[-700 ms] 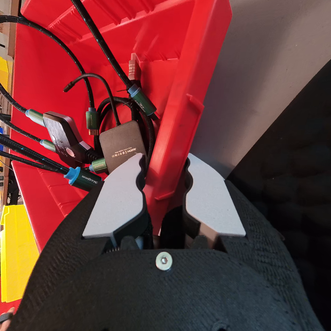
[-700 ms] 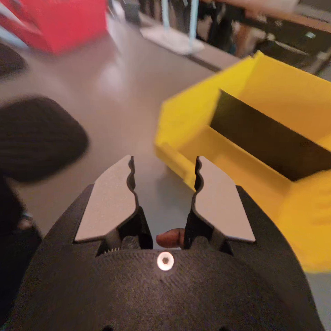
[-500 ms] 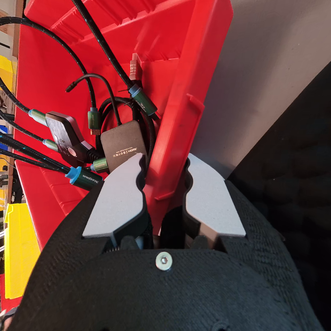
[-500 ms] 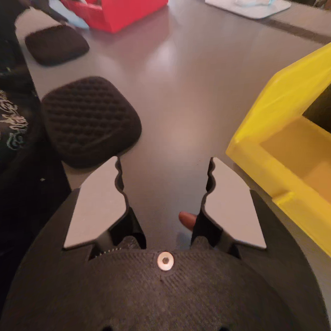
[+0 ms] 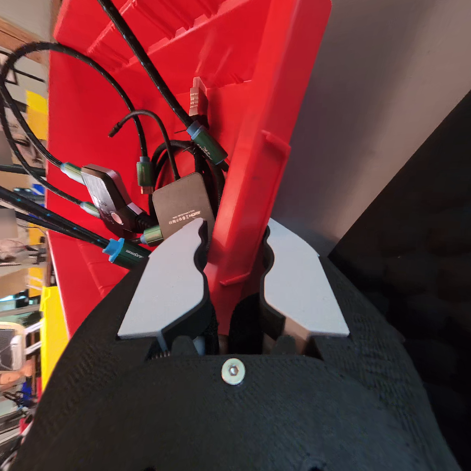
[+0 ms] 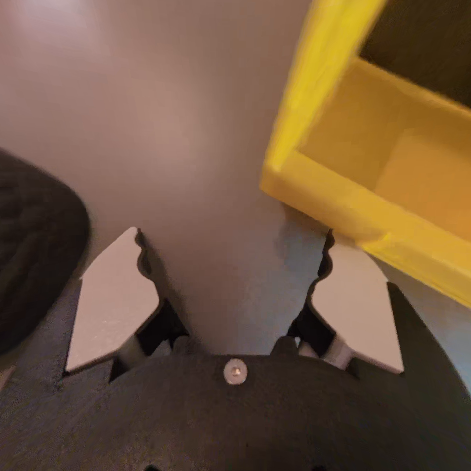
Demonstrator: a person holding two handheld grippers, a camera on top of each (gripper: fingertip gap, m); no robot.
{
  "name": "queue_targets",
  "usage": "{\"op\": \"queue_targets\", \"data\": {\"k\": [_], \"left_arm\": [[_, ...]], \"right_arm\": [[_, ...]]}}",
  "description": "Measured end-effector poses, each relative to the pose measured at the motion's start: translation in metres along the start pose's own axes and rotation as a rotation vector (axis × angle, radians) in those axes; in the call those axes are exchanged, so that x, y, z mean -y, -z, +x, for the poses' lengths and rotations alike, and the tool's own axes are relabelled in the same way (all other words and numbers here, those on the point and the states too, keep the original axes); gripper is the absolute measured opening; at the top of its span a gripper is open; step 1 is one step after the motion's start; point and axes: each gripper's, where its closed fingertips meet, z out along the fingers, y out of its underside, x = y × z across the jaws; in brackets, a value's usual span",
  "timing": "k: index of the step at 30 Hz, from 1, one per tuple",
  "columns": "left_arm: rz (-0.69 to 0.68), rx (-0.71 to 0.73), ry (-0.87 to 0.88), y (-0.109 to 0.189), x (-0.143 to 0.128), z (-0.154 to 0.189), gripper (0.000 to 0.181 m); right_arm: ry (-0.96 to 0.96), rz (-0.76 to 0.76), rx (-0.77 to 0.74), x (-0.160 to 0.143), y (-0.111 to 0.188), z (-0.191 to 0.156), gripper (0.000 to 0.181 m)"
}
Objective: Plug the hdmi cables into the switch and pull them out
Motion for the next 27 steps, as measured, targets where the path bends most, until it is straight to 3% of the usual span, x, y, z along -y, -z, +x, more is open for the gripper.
{"op": "queue_targets", "data": {"k": [2,13,27], "left_arm": [[0.006,0.0,0.02,-0.001,-0.001,-0.001,0.04],[0.014,-0.016,0.037,0.002,-0.011,-0.005,0.04],[0.055,-0.036,0.022,0.022,-0.081,-0.028,0.042]], "right_arm": [[-0.016,0.009,-0.007,0.0,0.001,0.004,0.123],[-0.012,0.007,-0.008,0.0,0.001,0.004,0.125],[-0.012,0.007,-0.008,0.0,0.001,0.004,0.125]]}}
